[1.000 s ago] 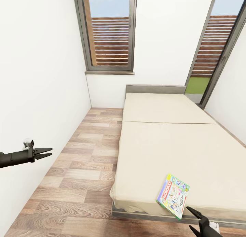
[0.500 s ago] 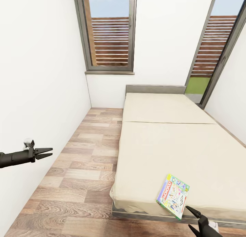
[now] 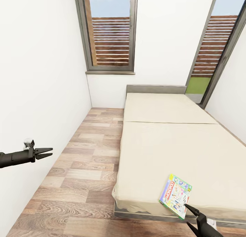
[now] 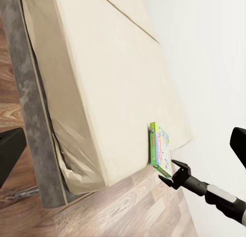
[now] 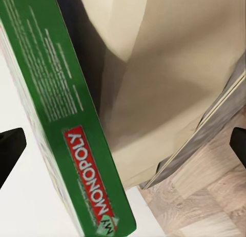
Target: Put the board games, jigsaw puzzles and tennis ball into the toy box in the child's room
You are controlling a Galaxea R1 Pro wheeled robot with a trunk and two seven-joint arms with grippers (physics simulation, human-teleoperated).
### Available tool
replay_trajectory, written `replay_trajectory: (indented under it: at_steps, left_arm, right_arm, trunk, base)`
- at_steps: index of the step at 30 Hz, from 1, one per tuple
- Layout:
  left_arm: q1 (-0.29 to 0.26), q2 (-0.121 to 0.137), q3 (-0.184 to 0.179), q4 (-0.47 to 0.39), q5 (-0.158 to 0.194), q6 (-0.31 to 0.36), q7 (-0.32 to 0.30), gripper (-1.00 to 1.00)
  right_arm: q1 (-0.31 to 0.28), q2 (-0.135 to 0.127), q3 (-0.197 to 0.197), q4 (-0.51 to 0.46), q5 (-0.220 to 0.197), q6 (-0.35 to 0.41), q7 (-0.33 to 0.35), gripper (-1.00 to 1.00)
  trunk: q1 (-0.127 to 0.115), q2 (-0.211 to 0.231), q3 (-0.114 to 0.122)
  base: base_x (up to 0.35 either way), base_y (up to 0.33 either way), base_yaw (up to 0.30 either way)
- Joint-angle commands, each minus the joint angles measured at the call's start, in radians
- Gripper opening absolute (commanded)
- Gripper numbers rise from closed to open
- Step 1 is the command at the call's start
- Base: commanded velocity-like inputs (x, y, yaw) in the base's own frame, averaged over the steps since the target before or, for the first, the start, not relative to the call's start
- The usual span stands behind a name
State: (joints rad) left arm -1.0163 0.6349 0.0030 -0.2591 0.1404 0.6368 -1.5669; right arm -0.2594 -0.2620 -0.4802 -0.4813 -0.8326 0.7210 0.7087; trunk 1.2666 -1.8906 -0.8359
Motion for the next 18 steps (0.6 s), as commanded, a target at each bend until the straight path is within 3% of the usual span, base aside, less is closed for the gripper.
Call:
replay_trajectory:
  at_steps: [1, 12, 18]
  left_arm:
    - [0.0, 0.0, 0.0, 0.0, -0.001, 0.011, -0.004, 1.0]
    - [0.0, 0.0, 0.0, 0.0, -0.001, 0.011, -0.004, 1.0]
    - [0.0, 0.0, 0.0, 0.0, -0.001, 0.011, -0.004, 1.0]
  right_arm:
    - [-0.002, 0.0, -0.003, 0.0, 0.0, 0.006, 0.001, 1.0]
    - [-0.007, 0.001, -0.001, 0.001, 0.004, 0.006, 0.002, 1.0]
    - [-0.009, 0.001, 0.0, 0.0, 0.005, 0.006, 0.001, 1.0]
  trunk:
    - [0.0, 0.0, -0.001]
    - [0.0, 0.0, -0.001]
    - [0.0, 0.0, -0.001]
  base:
    - [0.0, 0.025, 0.0]
    - [0.0, 0.014, 0.0]
    - [0.0, 0.118, 0.0]
